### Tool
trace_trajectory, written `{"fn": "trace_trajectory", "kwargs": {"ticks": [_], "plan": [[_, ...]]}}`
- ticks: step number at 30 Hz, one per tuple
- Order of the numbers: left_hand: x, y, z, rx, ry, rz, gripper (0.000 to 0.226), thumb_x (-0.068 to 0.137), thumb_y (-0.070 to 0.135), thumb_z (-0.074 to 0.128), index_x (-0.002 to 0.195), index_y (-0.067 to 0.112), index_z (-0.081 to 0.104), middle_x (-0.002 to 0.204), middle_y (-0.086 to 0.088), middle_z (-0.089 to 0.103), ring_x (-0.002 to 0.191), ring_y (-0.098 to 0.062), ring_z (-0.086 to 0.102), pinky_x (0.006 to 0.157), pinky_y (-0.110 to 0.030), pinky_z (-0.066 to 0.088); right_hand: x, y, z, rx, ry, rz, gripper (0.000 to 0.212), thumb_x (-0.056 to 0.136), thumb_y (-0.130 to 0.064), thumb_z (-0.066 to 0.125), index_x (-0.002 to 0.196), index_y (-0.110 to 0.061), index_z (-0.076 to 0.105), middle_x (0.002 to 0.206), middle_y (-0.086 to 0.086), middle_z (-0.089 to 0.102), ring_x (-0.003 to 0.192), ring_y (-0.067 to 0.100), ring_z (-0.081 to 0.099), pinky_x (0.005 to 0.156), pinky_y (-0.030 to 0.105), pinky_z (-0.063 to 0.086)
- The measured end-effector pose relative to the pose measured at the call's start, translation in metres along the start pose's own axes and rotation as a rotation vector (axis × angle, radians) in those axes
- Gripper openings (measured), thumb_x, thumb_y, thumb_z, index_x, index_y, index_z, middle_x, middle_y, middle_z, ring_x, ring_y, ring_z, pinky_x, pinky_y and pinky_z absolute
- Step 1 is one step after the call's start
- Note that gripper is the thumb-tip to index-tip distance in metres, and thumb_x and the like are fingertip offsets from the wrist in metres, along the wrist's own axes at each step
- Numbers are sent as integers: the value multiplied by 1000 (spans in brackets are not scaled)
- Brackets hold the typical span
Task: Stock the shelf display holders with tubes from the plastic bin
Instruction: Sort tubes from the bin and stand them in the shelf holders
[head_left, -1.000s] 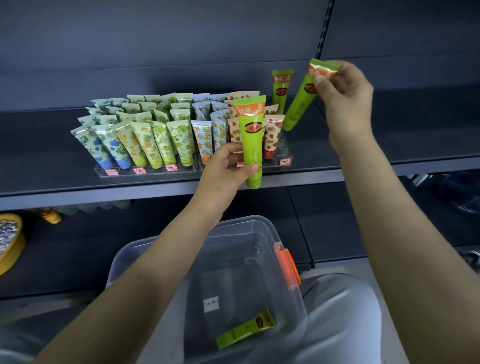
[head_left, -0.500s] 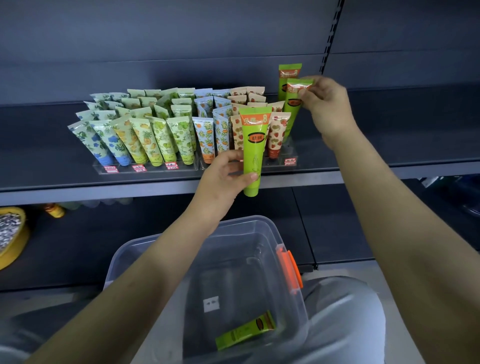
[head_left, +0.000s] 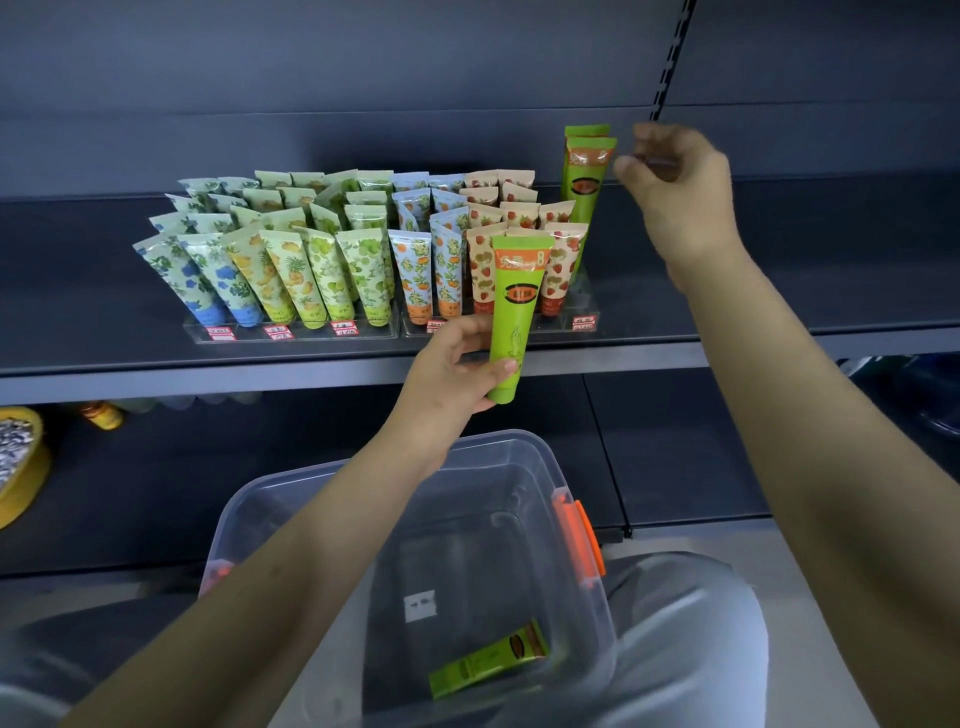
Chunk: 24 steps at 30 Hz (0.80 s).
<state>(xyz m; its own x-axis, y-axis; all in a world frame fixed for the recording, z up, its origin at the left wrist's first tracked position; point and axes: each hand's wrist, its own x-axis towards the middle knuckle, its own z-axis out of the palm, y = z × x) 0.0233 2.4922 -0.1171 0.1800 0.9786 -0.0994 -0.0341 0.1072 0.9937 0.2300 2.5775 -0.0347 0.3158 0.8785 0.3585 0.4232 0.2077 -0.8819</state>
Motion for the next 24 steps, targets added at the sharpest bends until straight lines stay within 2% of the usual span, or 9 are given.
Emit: {"fn": "trace_trajectory", "kwargs": {"ticks": [2,4,7,10,12,15,17,20,24], "plan": [[1,0,0,9,3,12,31,87,9,65,109,31,57,113,15,62,105,-14,63,86,-36,56,-14,-7,-7,5,34,-55,28,89,-24,61,117,-17,60,113,-6,61,101,4,57,83,11,47],[2,2,1,11,-10,22,31,87,10,65,107,33,57,114,13,62,105,-14,63,87,-37,55,-31,-13,-13,36,-2,-111,20,89,-24,61,109,-18,62,103,-7,62,90,3,58,80,14,48],[2,4,6,10,-46,39,32,87,10,66,111,28,57,116,9,62,103,-15,65,82,-33,57,-56,-19,-19,41,-221,-126,16,90,-25,61,105,-21,64,99,-8,64,88,2,59,83,22,51],[3,4,14,5,-93,72,33,86,7,66,111,26,58,113,10,63,100,-12,66,76,-27,58,-73,-20,-23,39,-456,-88,20,89,-19,63,109,-16,64,102,-3,66,90,2,62,82,20,51],[3,4,19,1,-129,90,34,85,5,66,109,28,59,111,10,64,98,-9,66,77,-25,57,-79,-18,-24,80,-524,-64,18,87,-11,64,105,-13,65,98,1,68,85,2,64,77,16,51],[2,1,20,63,-167,142,32,87,9,65,111,30,59,114,12,64,101,-4,63,83,-22,54,-82,-13,-27,127,-516,-23,15,86,-7,64,99,-12,65,93,1,69,81,4,64,72,16,52],[3,-5,13,289,-129,242,32,90,19,63,120,28,58,124,12,60,112,-3,56,95,-21,46,-79,-12,-31,140,-485,-1,14,85,-8,64,97,-14,66,93,0,70,84,8,65,72,18,53],[8,-19,-3,881,-2,482,42,94,29,56,135,21,50,142,5,46,132,-11,37,108,-23,27,-71,-12,-40,157,-368,21,13,85,-11,66,95,-19,67,94,1,70,88,11,67,75,23,54],[15,-34,-13,1276,35,537,53,96,36,49,145,19,36,154,1,29,143,-20,22,114,-37,23,-57,-15,-46,186,-196,3,17,86,-7,65,92,-22,61,93,2,68,90,15,67,81,30,56]]}}
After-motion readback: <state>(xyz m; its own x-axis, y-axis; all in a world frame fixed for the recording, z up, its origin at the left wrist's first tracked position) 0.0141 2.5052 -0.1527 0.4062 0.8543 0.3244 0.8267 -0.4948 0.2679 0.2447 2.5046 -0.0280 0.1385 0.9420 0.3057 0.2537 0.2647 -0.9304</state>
